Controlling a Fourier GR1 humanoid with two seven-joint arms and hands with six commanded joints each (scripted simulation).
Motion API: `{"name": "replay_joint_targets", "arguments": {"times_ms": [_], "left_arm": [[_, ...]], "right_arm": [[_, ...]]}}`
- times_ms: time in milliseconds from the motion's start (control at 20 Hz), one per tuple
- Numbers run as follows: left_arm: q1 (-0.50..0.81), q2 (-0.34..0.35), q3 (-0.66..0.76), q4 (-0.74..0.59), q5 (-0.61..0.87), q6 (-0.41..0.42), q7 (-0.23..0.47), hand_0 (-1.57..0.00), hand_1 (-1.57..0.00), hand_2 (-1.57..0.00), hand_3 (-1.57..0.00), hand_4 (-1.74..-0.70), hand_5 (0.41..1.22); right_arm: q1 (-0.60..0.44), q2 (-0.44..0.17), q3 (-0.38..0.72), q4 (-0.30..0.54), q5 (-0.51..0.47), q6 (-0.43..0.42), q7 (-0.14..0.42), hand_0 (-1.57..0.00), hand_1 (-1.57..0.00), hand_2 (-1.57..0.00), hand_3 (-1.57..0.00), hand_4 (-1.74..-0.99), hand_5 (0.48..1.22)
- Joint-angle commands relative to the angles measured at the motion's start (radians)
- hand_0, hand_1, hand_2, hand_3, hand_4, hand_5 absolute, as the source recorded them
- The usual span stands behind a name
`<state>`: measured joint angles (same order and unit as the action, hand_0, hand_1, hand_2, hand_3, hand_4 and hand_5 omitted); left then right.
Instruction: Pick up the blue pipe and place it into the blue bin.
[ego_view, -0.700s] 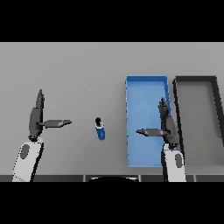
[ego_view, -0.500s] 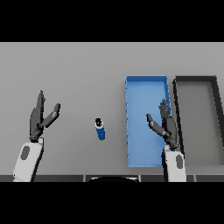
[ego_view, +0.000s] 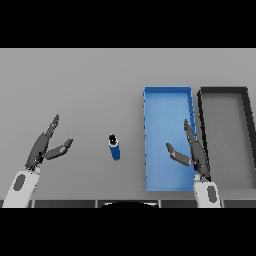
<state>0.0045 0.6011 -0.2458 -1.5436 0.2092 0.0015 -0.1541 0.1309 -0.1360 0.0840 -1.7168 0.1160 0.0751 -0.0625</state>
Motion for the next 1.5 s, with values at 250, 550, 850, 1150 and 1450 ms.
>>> {"name": "replay_joint_targets", "arguments": {"times_ms": [250, 550, 850, 1150, 1450], "left_arm": [[0.028, 0.054, -0.067, -0.101, 0.022, -0.127, 0.008, 0.00, 0.00, 0.00, 0.00, -1.03, 0.565], [-0.015, 0.019, -0.179, -0.143, 0.001, -0.195, 0.132, 0.00, 0.00, 0.00, 0.00, -1.09, 0.480], [-0.049, -0.079, -0.274, -0.122, -0.065, -0.205, 0.148, 0.00, 0.00, 0.00, 0.00, -1.11, 0.447], [-0.112, -0.182, -0.312, -0.023, -0.096, -0.208, 0.152, 0.00, 0.00, 0.00, 0.00, -1.11, 0.450], [-0.201, -0.306, -0.339, 0.144, -0.171, -0.177, 0.102, 0.00, 0.00, 0.00, 0.00, -1.07, 0.445]], "right_arm": [[-0.010, -0.002, 0.010, 0.000, 0.008, 0.006, -0.025, 0.00, 0.00, 0.00, 0.00, -1.225, 0.595], [-0.009, -0.022, -0.009, 0.005, -0.009, 0.021, -0.053, 0.00, 0.00, 0.00, 0.00, -1.244, 0.607], [-0.006, -0.002, 0.004, 0.011, -0.004, 0.019, -0.055, 0.00, 0.00, 0.00, 0.00, -1.265, 0.616], [0.013, 0.001, 0.000, -0.010, -0.005, 0.009, -0.037, 0.00, 0.00, 0.00, 0.00, -1.276, 0.609], [0.034, -0.001, -0.005, -0.015, -0.010, 0.014, -0.057, 0.00, 0.00, 0.00, 0.00, -1.267, 0.598]]}}
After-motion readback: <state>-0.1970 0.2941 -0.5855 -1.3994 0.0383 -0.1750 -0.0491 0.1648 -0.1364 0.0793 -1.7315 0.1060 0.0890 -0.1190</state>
